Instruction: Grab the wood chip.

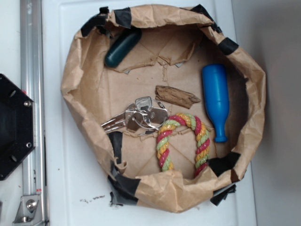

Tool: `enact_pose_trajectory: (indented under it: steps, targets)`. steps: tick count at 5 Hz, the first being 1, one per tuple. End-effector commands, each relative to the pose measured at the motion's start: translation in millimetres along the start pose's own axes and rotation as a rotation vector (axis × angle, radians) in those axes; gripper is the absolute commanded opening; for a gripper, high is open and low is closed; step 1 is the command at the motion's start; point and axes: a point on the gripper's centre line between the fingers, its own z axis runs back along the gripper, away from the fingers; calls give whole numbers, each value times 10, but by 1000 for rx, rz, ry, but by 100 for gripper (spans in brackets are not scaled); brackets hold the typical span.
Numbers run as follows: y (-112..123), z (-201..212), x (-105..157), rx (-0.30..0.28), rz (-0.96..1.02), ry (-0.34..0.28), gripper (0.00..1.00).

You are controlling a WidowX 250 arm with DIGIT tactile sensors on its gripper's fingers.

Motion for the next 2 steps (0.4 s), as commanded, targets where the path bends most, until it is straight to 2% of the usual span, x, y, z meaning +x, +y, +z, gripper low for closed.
enact_pose_trajectory:
  steps: [1, 2]
  targets:
    - [0, 0, 0, 0, 0, 0, 100]
    - [214, -349, 476, 110, -42, -41, 100]
